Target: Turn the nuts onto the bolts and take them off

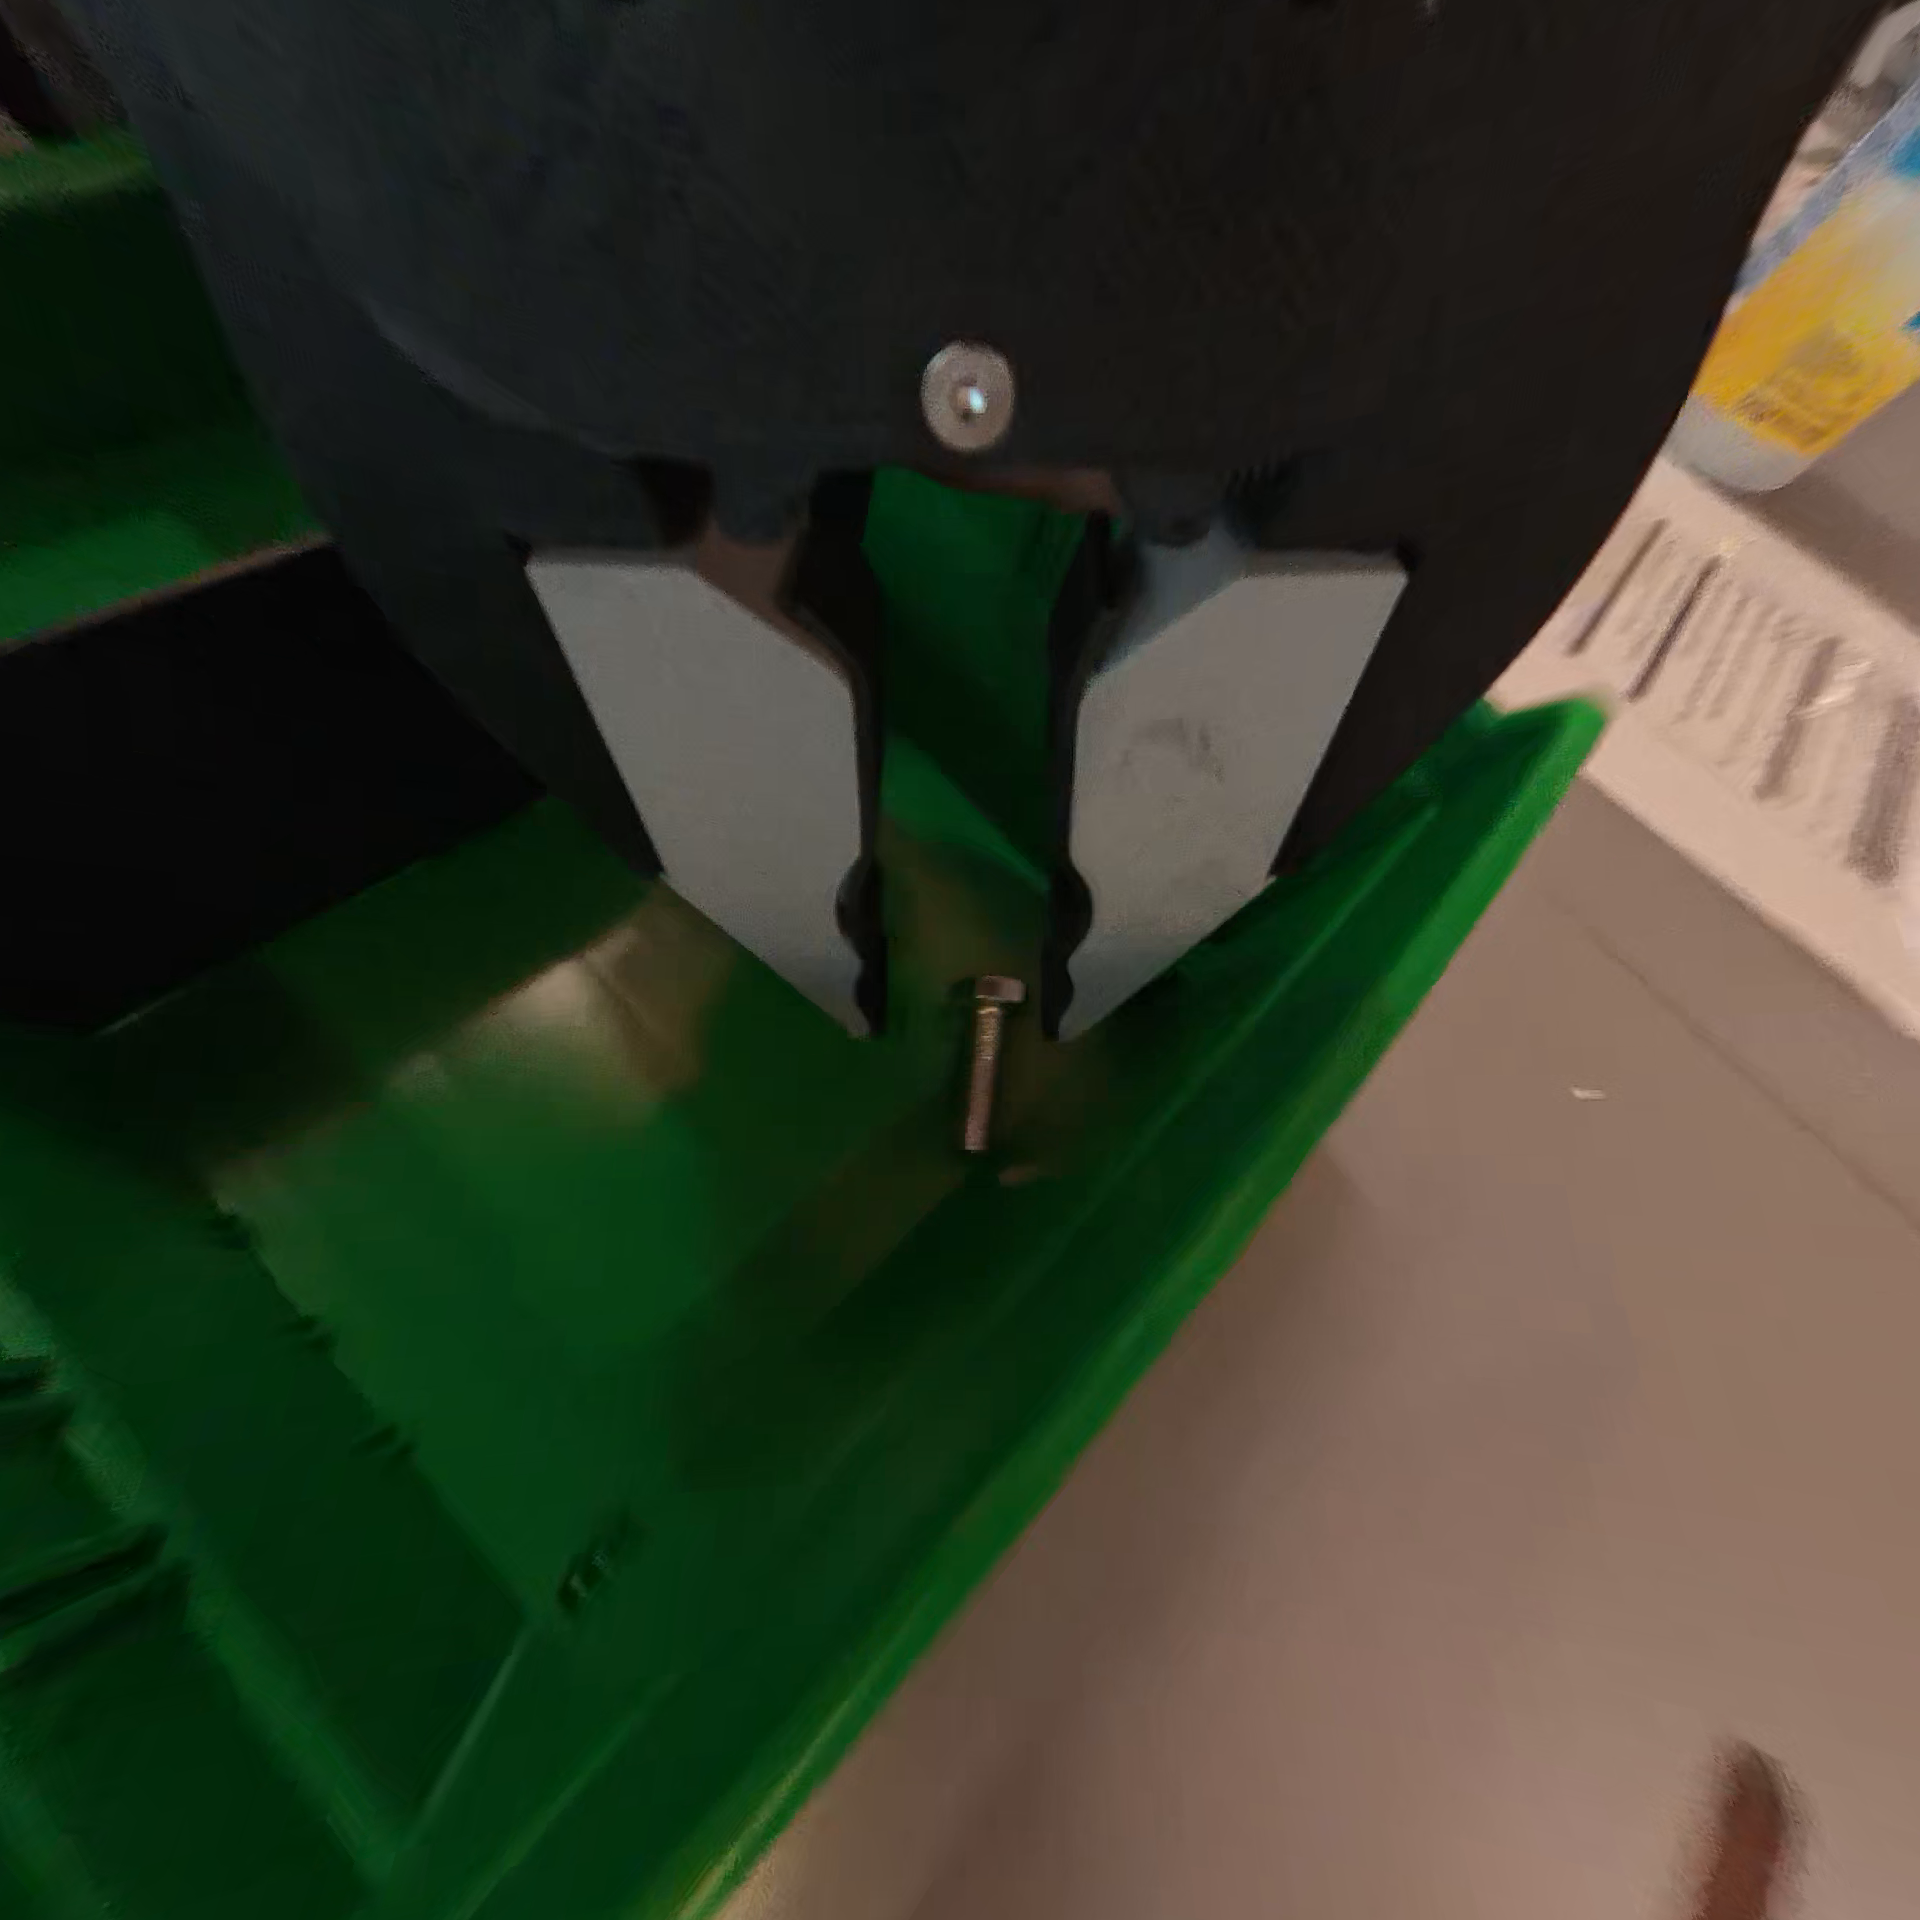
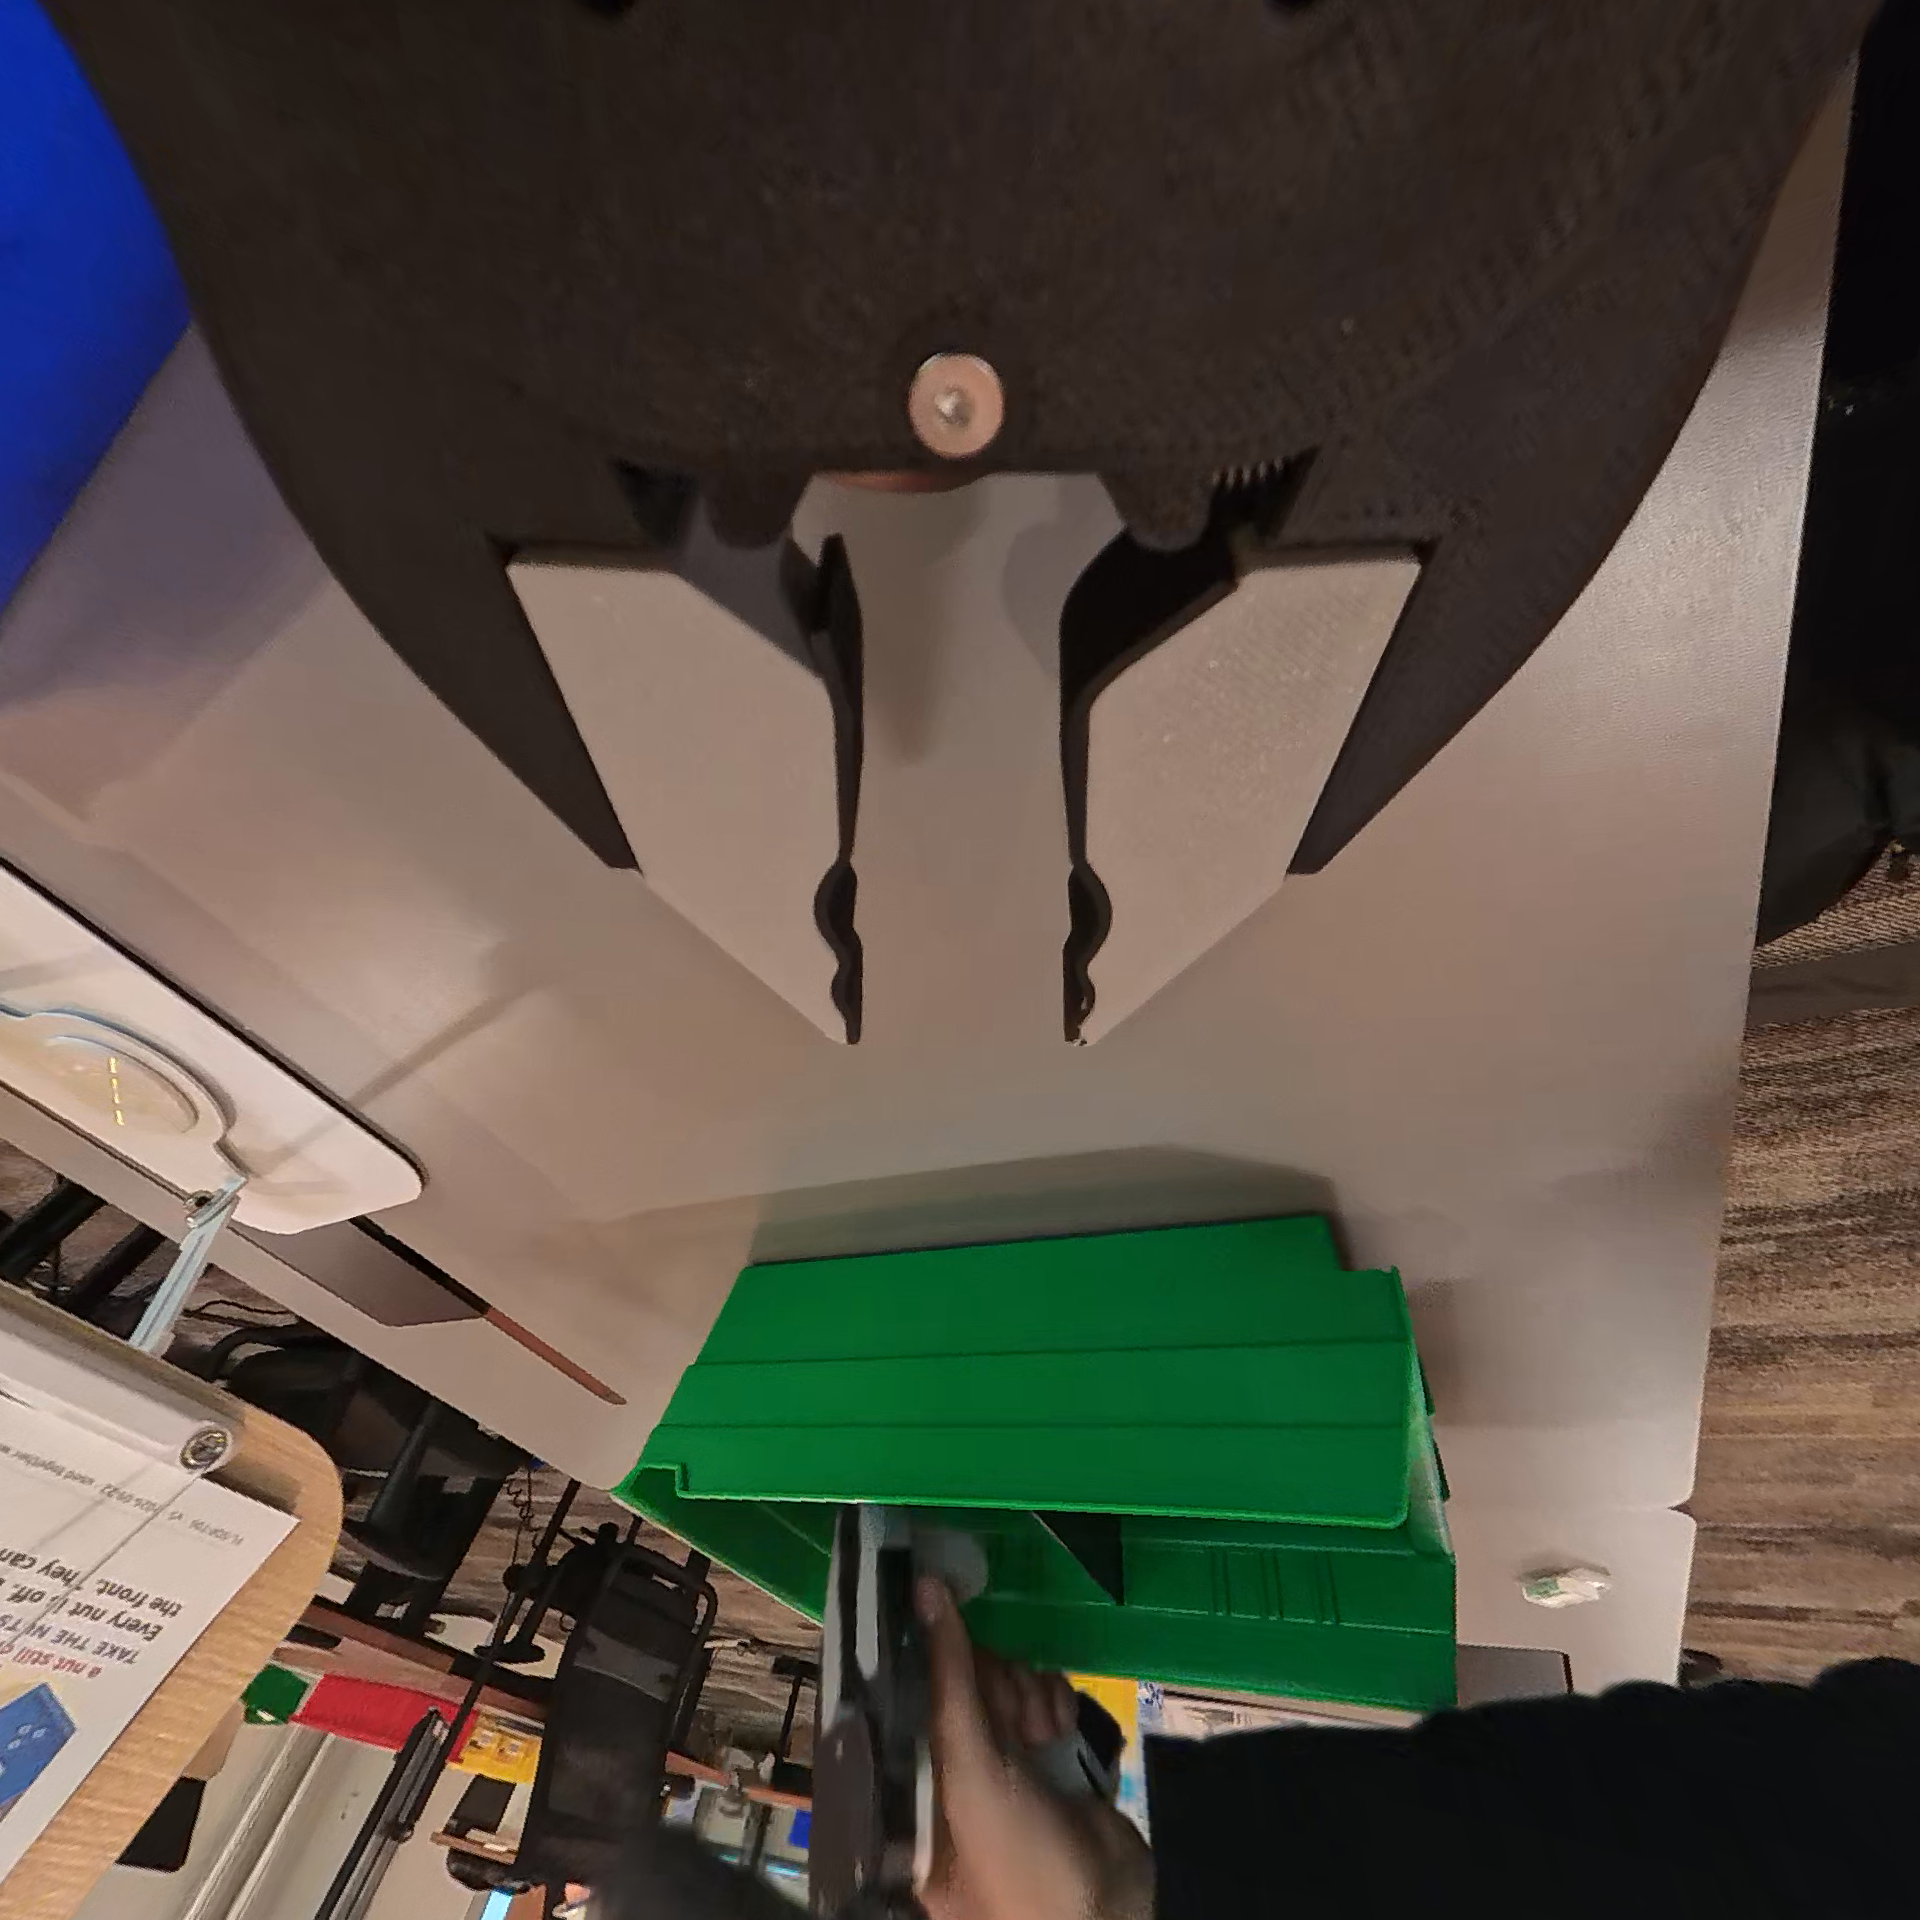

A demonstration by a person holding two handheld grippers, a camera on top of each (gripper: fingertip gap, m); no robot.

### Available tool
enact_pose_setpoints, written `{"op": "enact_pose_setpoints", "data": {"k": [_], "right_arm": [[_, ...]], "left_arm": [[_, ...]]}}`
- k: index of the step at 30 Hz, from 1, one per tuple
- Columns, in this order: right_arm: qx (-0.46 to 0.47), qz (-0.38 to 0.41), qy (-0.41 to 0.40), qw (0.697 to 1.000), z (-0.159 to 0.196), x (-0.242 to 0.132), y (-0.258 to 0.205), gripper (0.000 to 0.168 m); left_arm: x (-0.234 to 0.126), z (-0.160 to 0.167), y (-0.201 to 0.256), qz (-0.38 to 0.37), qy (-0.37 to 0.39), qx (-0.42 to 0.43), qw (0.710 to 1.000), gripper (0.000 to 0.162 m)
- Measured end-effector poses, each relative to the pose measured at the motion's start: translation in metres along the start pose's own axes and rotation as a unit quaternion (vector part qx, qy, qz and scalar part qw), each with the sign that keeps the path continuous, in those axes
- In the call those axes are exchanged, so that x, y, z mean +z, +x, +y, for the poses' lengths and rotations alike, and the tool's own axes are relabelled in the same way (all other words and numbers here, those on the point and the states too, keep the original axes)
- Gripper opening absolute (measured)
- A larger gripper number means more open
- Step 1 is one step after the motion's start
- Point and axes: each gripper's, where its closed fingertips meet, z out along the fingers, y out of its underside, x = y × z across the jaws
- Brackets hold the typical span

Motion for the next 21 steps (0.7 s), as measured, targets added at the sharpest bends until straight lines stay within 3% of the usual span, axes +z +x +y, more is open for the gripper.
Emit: {"op": "enact_pose_setpoints", "data": {"k": [3, 5, 10, 16, 21], "right_arm": [[0.005, 0.002, 0.006, 1.000, -0.002, -0.003, 0.002, 0.036], [0.008, 0.001, 0.011, 1.000, -0.004, -0.004, 0.003, 0.036], [0.003, 0.006, 0.015, 1.000, -0.006, -0.006, 0.003, 0.035], [-0.009, 0.016, 0.021, 1.000, -0.010, -0.010, 0.004, 0.035], [-0.017, 0.032, 0.041, 0.999, -0.020, -0.018, 0.007, 0.035]], "left_arm": [[0.026, 0.011, -0.001, 0.027, -0.051, 0.000, 0.998, 0.026], [0.029, 0.008, -0.003, 0.040, -0.052, -0.019, 0.998, 0.008], [0.019, 0.003, -0.007, 0.016, -0.039, 0.007, 0.999, 0.008], [-0.074, -0.028, 0.004, -0.065, 0.118, 0.014, 0.991, 0.007], [-0.172, -0.031, 0.072, -0.140, 0.308, 0.038, 0.940, 0.007]]}}
